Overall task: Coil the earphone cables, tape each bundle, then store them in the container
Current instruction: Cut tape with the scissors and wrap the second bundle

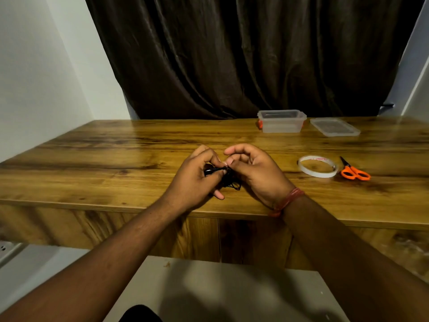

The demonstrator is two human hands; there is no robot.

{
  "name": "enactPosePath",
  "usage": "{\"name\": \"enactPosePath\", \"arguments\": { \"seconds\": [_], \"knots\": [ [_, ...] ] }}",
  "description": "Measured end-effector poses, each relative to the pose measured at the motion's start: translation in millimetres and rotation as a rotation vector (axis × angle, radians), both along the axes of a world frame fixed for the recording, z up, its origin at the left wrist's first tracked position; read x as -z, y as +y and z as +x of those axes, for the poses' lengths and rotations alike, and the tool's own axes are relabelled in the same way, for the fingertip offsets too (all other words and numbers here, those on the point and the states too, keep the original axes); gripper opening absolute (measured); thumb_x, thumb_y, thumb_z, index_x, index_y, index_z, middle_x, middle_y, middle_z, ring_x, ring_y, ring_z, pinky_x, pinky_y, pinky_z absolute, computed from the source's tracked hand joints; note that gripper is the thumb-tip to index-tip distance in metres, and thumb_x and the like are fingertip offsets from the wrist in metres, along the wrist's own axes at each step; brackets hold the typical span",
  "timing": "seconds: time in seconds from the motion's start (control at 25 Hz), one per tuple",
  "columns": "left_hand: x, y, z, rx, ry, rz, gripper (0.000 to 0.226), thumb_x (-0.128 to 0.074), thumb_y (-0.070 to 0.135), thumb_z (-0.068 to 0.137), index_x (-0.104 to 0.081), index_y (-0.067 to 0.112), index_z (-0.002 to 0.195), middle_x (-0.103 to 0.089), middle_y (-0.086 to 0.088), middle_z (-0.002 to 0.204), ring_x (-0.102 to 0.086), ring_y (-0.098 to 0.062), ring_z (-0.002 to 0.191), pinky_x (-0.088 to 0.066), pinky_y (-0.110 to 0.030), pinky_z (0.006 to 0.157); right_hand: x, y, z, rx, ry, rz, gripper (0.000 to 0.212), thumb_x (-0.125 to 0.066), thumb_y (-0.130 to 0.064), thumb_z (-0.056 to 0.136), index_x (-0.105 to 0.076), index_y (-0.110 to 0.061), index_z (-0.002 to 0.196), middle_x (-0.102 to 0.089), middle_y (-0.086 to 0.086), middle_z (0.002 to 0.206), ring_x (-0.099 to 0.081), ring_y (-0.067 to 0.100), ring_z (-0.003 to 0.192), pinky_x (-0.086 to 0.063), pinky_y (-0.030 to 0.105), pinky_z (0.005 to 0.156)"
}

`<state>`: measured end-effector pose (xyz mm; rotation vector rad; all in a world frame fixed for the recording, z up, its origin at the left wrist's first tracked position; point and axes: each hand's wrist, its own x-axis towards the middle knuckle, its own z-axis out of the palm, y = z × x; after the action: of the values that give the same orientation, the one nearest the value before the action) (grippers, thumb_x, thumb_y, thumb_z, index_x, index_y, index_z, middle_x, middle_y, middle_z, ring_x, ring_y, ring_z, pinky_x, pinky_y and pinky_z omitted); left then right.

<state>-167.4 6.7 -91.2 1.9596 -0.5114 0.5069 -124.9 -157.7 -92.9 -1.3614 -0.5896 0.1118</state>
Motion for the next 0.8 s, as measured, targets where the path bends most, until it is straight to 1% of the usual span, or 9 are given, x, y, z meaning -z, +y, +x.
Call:
{"name": "enactPosePath", "arguments": {
  "seconds": [0.08,0.2,0.4,0.52,0.64,0.72,0.8],
  "knots": [
    [0.5,-0.5,-0.3,0.011,0.015,-0.009,0.013,-0.066,0.001,0.088,-0.057,0.010,0.085,-0.046,-0.009,0.102,-0.067,-0.014,0.078,-0.058,-0.034,0.048,2.2,-0.7,1.1,-0.007,-0.010,-0.004,0.018,-0.057,0.002,0.094,-0.064,-0.011,0.105,-0.064,0.005,0.087,-0.061,0.019,0.086,-0.050,0.035,0.081],
    [0.9,-0.9,0.3,0.011,0.023,-0.024,0.011,-0.066,0.000,0.088,-0.057,0.005,0.086,-0.047,-0.008,0.102,-0.067,-0.015,0.079,-0.058,-0.034,0.048,3.7,-0.6,1.2,-0.010,-0.037,-0.012,0.017,-0.057,0.000,0.095,-0.066,-0.013,0.102,-0.064,0.011,0.092,-0.060,0.021,0.089,-0.049,0.035,0.080],
    [1.4,-0.9,0.1,0.017,0.032,-0.011,0.010,-0.066,0.000,0.088,-0.057,0.002,0.089,-0.048,-0.007,0.102,-0.067,-0.013,0.082,-0.059,-0.037,0.050,1.1,-0.4,-1.7,-0.004,-0.036,-0.020,0.017,-0.053,0.001,0.097,-0.061,-0.010,0.108,-0.061,0.003,0.084,-0.059,0.016,0.082,-0.050,0.027,0.076],
    [2.1,0.3,0.8,0.047,0.056,-0.032,0.010,-0.065,0.000,0.088,-0.058,0.005,0.090,-0.050,-0.007,0.103,-0.067,-0.017,0.085,-0.060,-0.043,0.052,0.2,0.9,-2.4,0.022,-0.030,-0.042,0.019,-0.052,0.001,0.097,-0.057,-0.013,0.109,-0.061,-0.001,0.082,-0.058,0.011,0.077,-0.049,0.025,0.071],
    [3.9,0.9,2.1,0.096,0.113,-0.099,0.014,-0.065,0.001,0.088,-0.059,0.014,0.088,-0.052,-0.009,0.104,-0.069,-0.023,0.084,-0.060,-0.053,0.057,0.7,1.3,-1.9,0.056,-0.043,-0.092,0.023,-0.050,0.001,0.096,-0.055,-0.018,0.108,-0.059,-0.001,0.083,-0.056,0.010,0.071,-0.046,0.022,0.059],
    [4.5,0.8,2.4,0.096,0.147,-0.124,0.013,-0.064,0.000,0.089,-0.058,0.012,0.089,-0.056,-0.008,0.102,-0.071,-0.024,0.080,-0.059,-0.056,0.060,0.7,1.3,-1.6,0.069,-0.045,-0.091,0.024,-0.050,0.001,0.096,-0.053,-0.018,0.109,-0.059,0.000,0.084,-0.056,0.009,0.070,-0.046,0.022,0.057],
    [4.5,0.5,3.0,0.103,0.185,-0.145,0.012,-0.063,0.000,0.090,-0.057,0.010,0.090,-0.061,-0.001,0.096,-0.072,-0.027,0.076,-0.059,-0.057,0.061,0.3,1.3,-1.3,0.094,-0.055,-0.086,0.024,-0.051,0.001,0.096,-0.052,-0.018,0.110,-0.060,0.000,0.086,-0.057,0.009,0.071,-0.047,0.023,0.059]
  ]
}}
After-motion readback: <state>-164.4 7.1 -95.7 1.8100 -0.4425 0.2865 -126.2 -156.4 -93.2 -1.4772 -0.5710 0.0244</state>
